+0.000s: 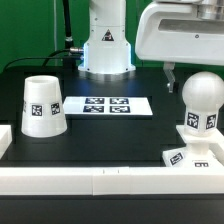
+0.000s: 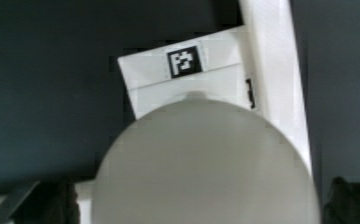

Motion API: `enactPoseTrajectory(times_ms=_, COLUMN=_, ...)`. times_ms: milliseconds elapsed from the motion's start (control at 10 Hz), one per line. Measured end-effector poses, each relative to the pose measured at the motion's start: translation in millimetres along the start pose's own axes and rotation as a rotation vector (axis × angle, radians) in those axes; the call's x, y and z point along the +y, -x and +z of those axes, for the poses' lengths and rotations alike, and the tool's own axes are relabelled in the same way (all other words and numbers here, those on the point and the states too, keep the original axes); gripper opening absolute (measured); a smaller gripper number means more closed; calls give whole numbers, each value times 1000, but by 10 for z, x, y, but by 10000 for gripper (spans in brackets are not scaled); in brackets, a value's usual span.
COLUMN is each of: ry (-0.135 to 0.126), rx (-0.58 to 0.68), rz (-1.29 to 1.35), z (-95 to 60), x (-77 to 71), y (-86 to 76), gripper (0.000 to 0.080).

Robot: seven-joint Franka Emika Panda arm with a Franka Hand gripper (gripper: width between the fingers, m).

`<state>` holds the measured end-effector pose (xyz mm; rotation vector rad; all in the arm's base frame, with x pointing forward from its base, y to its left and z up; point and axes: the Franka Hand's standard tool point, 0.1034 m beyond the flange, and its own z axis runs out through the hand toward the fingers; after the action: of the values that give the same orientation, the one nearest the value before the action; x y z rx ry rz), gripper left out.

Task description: Assemble lamp

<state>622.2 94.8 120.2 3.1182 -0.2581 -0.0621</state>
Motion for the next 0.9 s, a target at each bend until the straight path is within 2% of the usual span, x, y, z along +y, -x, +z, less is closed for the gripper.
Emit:
enactPoseTrajectory(times_ms=300, ry=5, rx=3, rz=-295, z=5, x=31, y=-13, gripper=699)
enactPoseTrajectory(times_ms=500, ry=7, rx=3, rz=-389, z=10, x=41, y=-15, gripper=699)
enactPoseTrajectory(times_ms=900, ry=55, rx=-6, rz=-819, z=9, x=-11, y=1, gripper=699)
